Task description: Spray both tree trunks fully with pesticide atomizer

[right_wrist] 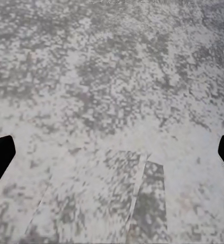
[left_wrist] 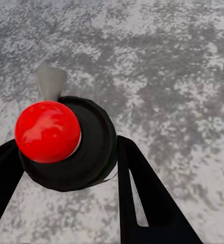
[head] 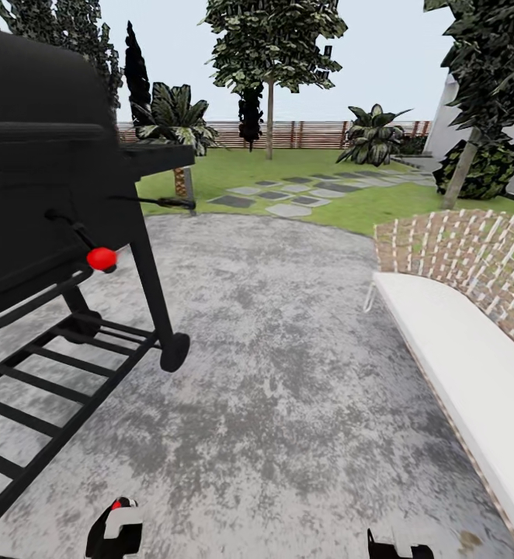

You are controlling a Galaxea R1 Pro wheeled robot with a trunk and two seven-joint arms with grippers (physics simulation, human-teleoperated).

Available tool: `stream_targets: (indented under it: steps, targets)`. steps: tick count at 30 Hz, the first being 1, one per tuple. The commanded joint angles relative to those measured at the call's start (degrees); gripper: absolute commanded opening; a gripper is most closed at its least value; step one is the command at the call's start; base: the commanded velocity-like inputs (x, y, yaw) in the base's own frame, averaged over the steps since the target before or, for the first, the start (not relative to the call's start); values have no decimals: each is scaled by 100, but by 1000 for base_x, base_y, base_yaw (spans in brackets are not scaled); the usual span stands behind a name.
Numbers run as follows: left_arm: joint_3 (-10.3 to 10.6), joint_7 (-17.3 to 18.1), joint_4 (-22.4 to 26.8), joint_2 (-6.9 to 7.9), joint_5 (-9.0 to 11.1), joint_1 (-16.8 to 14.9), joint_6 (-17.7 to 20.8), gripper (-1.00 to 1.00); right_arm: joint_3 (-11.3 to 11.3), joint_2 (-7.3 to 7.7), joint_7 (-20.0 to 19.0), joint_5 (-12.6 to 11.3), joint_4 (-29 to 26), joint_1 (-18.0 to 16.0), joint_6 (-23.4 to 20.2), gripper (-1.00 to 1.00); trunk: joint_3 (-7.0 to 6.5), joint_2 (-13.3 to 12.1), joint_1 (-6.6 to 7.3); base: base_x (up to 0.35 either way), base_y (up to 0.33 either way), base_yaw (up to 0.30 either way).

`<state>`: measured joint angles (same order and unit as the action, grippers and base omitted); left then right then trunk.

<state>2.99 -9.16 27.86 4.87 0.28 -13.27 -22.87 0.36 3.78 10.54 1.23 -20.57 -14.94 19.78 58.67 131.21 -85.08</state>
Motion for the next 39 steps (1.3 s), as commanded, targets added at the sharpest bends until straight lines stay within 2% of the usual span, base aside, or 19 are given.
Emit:
stream_targets:
  steps: [1,9,34,39]
  targets:
    - [0,2,1,2,-1,0,1,-100,0,0,0,0,0,0,0,100,0,0,0,339,0,0]
    - [0,2,1,5,-1,0,-1,-100,0,0,0,0,0,0,0,100,0,0,0,339,0,-12]
    - [0,2,1,5,-1,0,-7,-100,-1,0,0,0,0,0,0,100,0,0,0,339,0,-254]
    - [0,2,1,5,-1,0,-7,-100,-1,0,0,0,0,0,0,100,0,0,0,339,0,-92]
